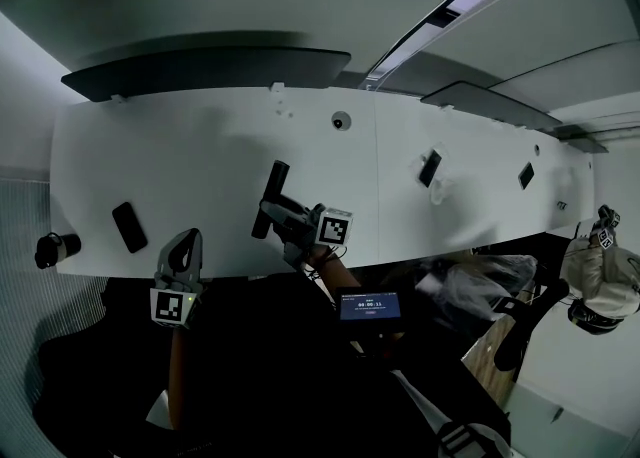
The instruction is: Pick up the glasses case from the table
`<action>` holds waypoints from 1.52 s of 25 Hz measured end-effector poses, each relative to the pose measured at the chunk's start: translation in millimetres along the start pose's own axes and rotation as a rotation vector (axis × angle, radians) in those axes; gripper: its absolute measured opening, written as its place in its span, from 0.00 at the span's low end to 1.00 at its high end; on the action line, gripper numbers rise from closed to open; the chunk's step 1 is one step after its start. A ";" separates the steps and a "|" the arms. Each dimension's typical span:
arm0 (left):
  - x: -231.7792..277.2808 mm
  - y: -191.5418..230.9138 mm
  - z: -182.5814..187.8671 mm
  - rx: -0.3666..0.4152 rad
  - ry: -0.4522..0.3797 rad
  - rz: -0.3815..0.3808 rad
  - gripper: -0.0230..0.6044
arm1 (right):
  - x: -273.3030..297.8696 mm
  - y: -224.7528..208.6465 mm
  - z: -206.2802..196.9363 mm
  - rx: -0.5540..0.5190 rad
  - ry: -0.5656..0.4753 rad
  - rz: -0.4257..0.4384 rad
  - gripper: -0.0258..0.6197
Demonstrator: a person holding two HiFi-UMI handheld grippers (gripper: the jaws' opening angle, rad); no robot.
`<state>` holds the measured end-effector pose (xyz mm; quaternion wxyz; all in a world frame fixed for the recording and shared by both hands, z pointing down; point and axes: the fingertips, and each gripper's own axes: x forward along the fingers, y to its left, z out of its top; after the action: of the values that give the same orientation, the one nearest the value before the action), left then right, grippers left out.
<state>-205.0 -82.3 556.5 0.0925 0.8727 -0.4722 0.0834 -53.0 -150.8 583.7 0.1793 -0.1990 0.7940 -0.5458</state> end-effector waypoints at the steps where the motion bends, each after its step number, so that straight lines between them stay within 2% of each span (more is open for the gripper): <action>1: 1.7 0.9 0.2 -0.007 0.002 -0.003 0.04 | 3.0 21.5 3.4 -0.006 -0.022 0.069 0.50; 4: 7.6 3.8 1.7 -0.033 0.022 -0.011 0.05 | 7.2 81.6 11.1 -0.050 -0.070 0.258 0.50; 6: 11.6 5.8 1.8 -0.032 0.021 -0.021 0.04 | 7.0 104.1 9.7 -0.067 -0.068 0.321 0.50; 10: 19.6 4.5 1.8 -0.022 0.017 -0.053 0.04 | 3.2 116.6 13.3 -0.062 -0.115 0.359 0.50; 13: 24.5 4.2 -3.8 0.004 -0.008 -0.083 0.04 | -1.5 109.6 14.6 -0.052 -0.139 0.348 0.50; 15: 28.0 4.0 -3.7 -0.024 -0.002 -0.086 0.04 | -2.3 102.7 14.9 -0.050 -0.139 0.326 0.50; 18: 32.0 1.9 2.6 -0.058 0.038 -0.079 0.04 | -3.5 86.4 13.7 -0.048 -0.131 0.274 0.50; 24: 30.1 6.2 -1.4 -0.034 0.022 -0.078 0.04 | 1.1 57.5 13.6 -0.023 -0.110 0.157 0.50; 26: 28.6 8.6 -2.1 -0.027 0.013 -0.073 0.04 | 0.2 31.4 7.4 -0.043 -0.067 0.058 0.50; 29: 25.2 12.4 -4.4 -0.019 0.002 -0.067 0.05 | 3.1 -0.7 -0.7 -0.138 0.022 -0.110 0.50; 34: 19.2 17.4 -11.2 -0.024 0.002 -0.055 0.04 | 12.8 -28.6 -11.9 -0.252 0.180 -0.253 0.51; 38: 17.2 15.7 -5.5 -0.049 0.006 -0.039 0.04 | 2.7 -63.0 -17.3 -0.230 0.224 -0.396 0.50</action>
<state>-209.1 -103.3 567.2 0.1168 0.8790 -0.4566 0.0724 -56.4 -158.9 648.5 -0.0440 -0.3078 0.8113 -0.4950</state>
